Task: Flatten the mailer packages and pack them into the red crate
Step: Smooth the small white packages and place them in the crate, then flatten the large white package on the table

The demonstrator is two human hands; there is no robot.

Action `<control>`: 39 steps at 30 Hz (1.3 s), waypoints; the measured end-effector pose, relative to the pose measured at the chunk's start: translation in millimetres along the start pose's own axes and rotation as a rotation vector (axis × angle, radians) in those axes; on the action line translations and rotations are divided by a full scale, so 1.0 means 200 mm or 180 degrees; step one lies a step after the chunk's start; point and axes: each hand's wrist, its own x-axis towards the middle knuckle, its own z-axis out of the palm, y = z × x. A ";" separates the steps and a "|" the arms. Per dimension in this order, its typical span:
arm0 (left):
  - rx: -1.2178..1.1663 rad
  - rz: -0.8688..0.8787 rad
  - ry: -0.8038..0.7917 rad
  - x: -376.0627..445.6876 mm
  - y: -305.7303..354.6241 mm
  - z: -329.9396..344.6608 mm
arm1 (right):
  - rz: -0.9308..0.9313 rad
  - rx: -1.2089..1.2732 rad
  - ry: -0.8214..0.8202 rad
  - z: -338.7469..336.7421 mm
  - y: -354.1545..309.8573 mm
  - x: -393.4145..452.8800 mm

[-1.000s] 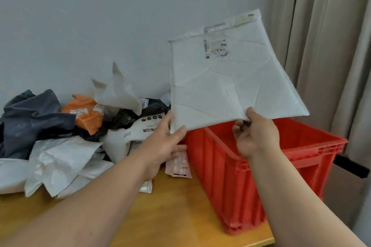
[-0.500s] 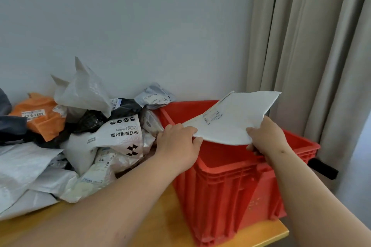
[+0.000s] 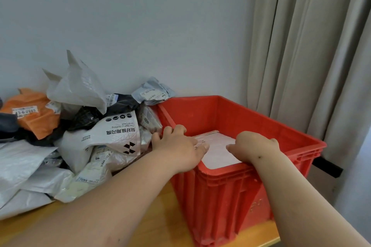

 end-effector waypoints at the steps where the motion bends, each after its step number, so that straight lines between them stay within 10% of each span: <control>1: -0.0109 0.0045 0.0177 -0.01 -0.01 0.01 | -0.0067 -0.0042 -0.0008 0.00 -0.02 0.00; 15: -0.0866 -0.0857 0.0643 -0.19 -0.55 0.08 | -0.1656 0.0668 0.1181 -0.03 -0.64 -0.33; 21: -0.1016 -0.1263 0.0744 -0.30 -0.89 0.10 | -0.2276 0.0797 0.0839 0.13 -1.03 -0.38; 39: -0.1912 -0.1355 0.1313 -0.12 -1.66 0.17 | -0.1756 0.1226 0.0172 0.34 -2.00 0.19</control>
